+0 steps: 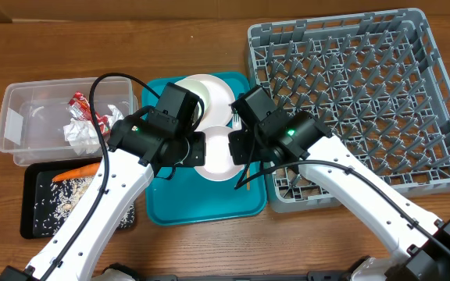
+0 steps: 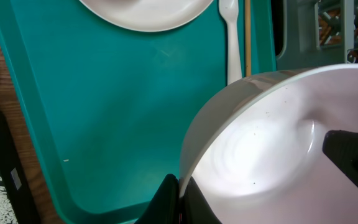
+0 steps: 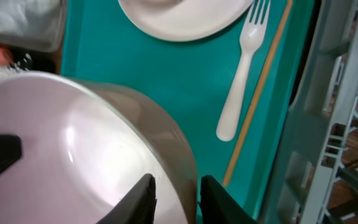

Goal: Sort waste into correct bins and load items into the dishwasher
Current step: 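Hold the pink bowl with both grippers above the teal tray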

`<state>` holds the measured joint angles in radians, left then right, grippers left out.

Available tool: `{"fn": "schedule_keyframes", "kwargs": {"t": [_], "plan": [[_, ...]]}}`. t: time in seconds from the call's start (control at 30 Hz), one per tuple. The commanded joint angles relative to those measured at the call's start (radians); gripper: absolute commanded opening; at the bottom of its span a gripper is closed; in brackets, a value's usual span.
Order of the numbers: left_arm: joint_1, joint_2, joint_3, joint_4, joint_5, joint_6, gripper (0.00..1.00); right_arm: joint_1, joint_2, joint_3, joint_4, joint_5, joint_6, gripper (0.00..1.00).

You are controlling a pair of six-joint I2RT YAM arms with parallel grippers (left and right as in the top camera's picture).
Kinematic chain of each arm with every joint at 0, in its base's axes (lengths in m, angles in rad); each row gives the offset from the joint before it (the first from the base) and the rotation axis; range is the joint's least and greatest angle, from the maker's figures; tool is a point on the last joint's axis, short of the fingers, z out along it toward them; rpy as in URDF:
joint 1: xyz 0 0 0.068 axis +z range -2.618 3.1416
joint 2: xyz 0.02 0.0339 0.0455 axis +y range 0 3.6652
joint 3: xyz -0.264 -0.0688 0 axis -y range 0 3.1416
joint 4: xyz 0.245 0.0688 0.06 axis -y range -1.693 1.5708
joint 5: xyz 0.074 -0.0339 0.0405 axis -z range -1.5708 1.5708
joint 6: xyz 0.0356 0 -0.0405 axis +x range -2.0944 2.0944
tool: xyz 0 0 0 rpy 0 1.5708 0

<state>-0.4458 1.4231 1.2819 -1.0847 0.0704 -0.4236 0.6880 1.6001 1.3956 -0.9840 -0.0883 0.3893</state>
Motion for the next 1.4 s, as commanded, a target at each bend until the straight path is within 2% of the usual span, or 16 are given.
{"fn": "schedule_keyframes", "kwargs": {"t": [0.0,0.4,0.43,0.47,0.57,0.73,0.77,0.8,0.93,1.2,1.27,1.33,1.37], "plan": [[-0.008,-0.008,0.013,-0.004,-0.003,-0.002,0.04,0.002,-0.005,0.038,0.005,0.016,-0.003,0.28],[-0.007,-0.008,0.013,-0.003,-0.003,0.001,0.04,0.002,-0.005,0.029,-0.050,0.029,-0.003,0.23],[-0.007,-0.008,0.013,-0.003,-0.003,0.001,0.04,0.002,-0.004,0.027,-0.051,0.029,-0.003,0.22],[-0.007,-0.008,0.013,-0.002,-0.003,0.001,0.04,0.002,-0.004,0.025,-0.051,0.034,-0.003,0.14],[-0.007,-0.008,0.013,-0.002,-0.003,0.001,0.04,0.002,-0.004,0.025,-0.045,0.047,-0.003,0.04],[-0.007,-0.008,0.013,-0.002,0.000,0.001,0.05,0.002,-0.004,0.025,-0.039,0.047,-0.003,0.04],[-0.007,-0.008,0.013,-0.002,0.002,0.001,0.16,0.002,-0.004,0.025,-0.039,0.047,-0.003,0.04],[-0.007,-0.008,0.013,-0.002,0.007,0.001,0.34,0.002,-0.004,0.025,-0.039,0.047,-0.003,0.04],[-0.006,-0.008,0.039,-0.011,0.008,0.016,0.41,0.002,-0.004,0.025,-0.039,0.075,-0.003,0.04],[0.009,-0.008,0.317,-0.110,-0.011,0.097,0.48,0.002,-0.005,0.025,-0.040,0.180,-0.003,0.04],[0.016,-0.008,0.384,-0.129,-0.056,0.096,0.49,0.002,-0.005,0.025,-0.030,0.260,-0.003,0.04],[0.015,-0.008,0.446,-0.143,-0.136,0.096,0.69,0.002,-0.005,0.025,-0.016,0.430,-0.003,0.04],[0.015,-0.008,0.463,-0.143,-0.174,0.096,0.90,0.002,-0.005,0.025,-0.009,0.520,-0.003,0.04]]}}
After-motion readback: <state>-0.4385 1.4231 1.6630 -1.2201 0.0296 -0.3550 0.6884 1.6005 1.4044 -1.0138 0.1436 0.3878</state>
